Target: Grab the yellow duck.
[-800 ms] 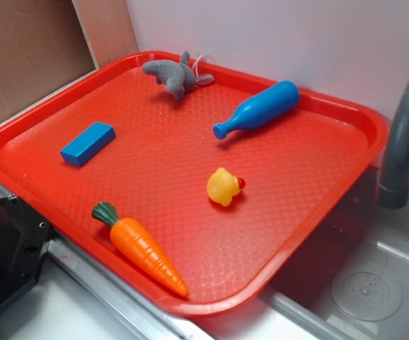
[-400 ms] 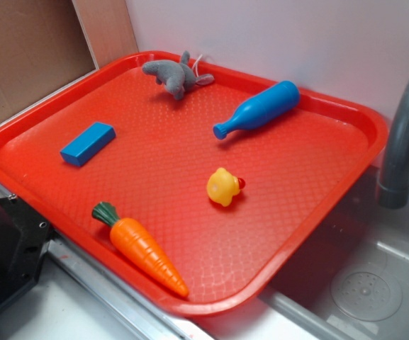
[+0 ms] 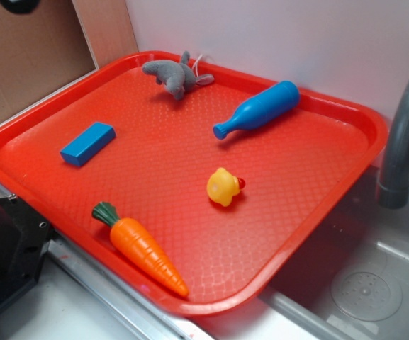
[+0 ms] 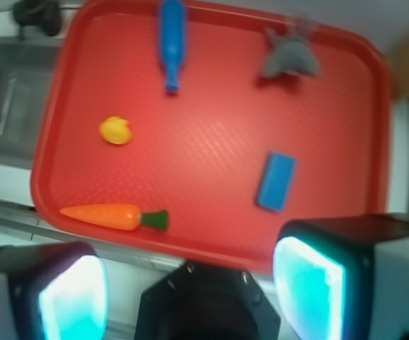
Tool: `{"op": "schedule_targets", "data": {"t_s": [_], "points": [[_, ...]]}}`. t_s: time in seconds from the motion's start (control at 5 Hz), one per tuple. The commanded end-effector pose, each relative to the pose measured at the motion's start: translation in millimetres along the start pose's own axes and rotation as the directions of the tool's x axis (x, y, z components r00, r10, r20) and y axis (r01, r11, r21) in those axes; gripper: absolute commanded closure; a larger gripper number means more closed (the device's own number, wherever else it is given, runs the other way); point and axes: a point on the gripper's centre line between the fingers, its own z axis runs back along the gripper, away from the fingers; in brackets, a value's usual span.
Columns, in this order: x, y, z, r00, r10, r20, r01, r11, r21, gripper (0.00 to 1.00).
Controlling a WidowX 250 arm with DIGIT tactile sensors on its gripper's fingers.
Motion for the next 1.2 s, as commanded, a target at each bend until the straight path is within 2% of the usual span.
{"op": "schedule_targets", "data": {"t_s": [0.0,0.6,1.0], "points": [[38,-29,-39,0.961,-0.235,0.149,0.237,0.972,0.005,0.00],[66,-66,-115,0.943,-0.295,0.153,0.293,0.955,0.033,0.00],[71,-69,-163,0.952,-0.295,0.076,0.291,0.955,0.053,0.00]]}}
